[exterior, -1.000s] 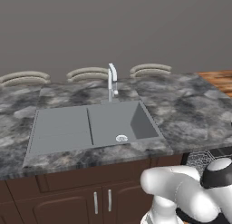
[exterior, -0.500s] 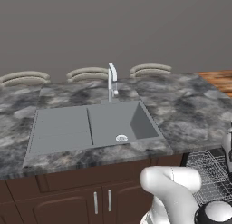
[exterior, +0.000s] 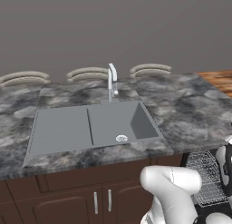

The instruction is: Pick up the cup and bowl from the counter, place them in the dishwasher, and close the dishwasher door.

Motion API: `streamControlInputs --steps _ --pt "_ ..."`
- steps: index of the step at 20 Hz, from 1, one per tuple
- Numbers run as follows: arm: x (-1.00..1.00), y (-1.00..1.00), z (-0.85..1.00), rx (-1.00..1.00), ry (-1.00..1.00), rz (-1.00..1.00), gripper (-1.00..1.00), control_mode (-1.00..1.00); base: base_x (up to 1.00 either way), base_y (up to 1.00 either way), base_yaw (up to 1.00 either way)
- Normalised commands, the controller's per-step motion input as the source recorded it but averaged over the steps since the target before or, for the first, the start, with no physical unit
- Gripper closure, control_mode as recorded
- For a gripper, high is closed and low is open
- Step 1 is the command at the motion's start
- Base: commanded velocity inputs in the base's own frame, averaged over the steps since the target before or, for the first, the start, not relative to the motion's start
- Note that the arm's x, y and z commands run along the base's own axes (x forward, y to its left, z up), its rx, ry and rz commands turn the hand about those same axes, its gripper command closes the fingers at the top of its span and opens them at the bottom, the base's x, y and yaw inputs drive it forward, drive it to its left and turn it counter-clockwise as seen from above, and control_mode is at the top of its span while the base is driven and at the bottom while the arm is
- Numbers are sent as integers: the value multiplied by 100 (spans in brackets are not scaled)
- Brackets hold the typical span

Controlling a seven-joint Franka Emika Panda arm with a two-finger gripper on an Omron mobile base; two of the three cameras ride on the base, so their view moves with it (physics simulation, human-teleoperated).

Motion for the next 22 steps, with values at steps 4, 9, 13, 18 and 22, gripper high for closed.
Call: streamControlInputs --steps 4,9,13,18,22 --pt "-12 -4 -24 -3 -5 4 100 -100 0 0 0" --pt "-7 0 -22 -11 0 3 100 -100 0 0 0" --pt "-1 0 -20 -9 0 3 100 -100 0 0 0" --pt "-6 0 -24 -2 0 3 100 -100 0 0 0" --pt "-6 -1 -29 0 0 1 100 -100 0 0 0"
